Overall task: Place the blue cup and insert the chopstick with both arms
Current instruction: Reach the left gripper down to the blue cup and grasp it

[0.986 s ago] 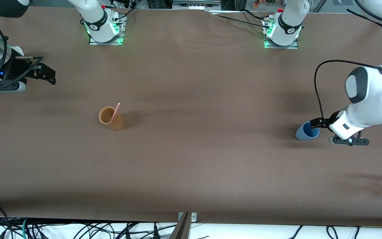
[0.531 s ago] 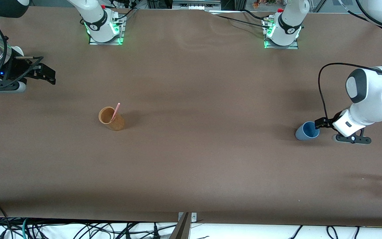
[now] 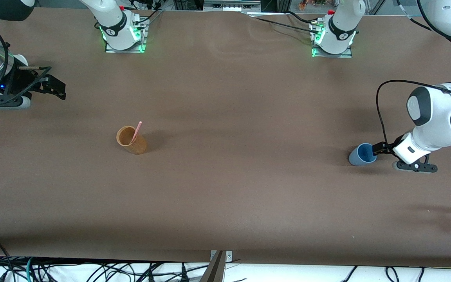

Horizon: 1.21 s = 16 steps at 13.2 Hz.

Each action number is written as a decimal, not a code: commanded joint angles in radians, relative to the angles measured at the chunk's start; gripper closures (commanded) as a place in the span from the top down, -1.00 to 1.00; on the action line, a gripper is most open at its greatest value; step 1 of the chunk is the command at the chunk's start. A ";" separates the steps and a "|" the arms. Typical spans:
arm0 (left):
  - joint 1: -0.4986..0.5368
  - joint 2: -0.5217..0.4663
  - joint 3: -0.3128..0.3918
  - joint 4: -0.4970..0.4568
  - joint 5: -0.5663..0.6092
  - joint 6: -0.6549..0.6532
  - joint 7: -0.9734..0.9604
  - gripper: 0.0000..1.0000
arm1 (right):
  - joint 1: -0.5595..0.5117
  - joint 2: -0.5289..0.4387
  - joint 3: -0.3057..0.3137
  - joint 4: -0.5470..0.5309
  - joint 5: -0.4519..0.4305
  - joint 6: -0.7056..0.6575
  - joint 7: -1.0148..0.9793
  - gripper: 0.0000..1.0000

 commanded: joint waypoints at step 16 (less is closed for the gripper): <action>-0.012 0.040 -0.008 -0.068 0.010 0.111 0.004 -0.83 | 0.001 -0.015 0.000 -0.015 -0.003 -0.002 -0.004 1.00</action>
